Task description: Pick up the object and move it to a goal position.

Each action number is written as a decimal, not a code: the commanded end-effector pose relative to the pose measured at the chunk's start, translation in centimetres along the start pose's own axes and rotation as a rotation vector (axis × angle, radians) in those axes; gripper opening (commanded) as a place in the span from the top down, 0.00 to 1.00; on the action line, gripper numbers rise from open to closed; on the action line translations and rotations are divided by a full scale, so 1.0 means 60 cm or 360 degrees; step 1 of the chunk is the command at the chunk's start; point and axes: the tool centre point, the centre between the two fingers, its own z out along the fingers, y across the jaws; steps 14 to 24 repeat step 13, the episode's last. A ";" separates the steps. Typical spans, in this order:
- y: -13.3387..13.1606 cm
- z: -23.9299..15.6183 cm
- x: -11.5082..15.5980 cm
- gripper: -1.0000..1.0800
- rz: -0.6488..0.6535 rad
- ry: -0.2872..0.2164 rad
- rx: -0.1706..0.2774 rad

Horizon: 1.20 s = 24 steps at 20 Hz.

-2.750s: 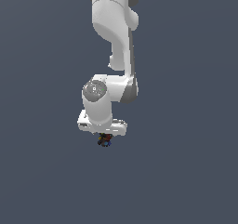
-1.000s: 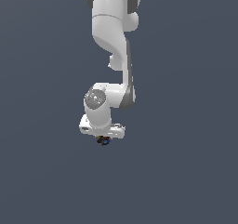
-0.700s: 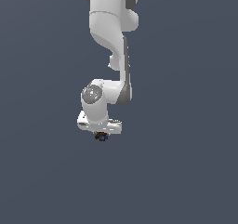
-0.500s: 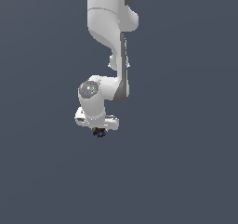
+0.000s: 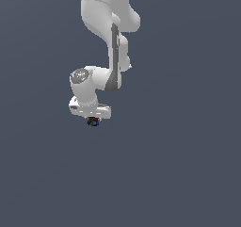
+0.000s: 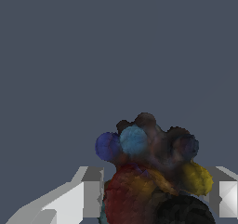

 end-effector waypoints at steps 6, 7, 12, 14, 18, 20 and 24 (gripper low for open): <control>0.051 -0.009 -0.055 1.00 -0.0001 0.0000 0.0000; 0.056 -0.009 -0.060 1.00 -0.0002 -0.0001 0.0000; 0.069 -0.011 -0.073 1.00 -0.0002 -0.0001 0.0000; 0.070 -0.011 -0.074 1.00 -0.0002 -0.0001 0.0000; 0.070 -0.011 -0.074 1.00 -0.0002 -0.0001 0.0000; 0.070 -0.011 -0.074 1.00 -0.0002 -0.0001 0.0000; 0.070 -0.011 -0.074 1.00 -0.0002 -0.0001 0.0000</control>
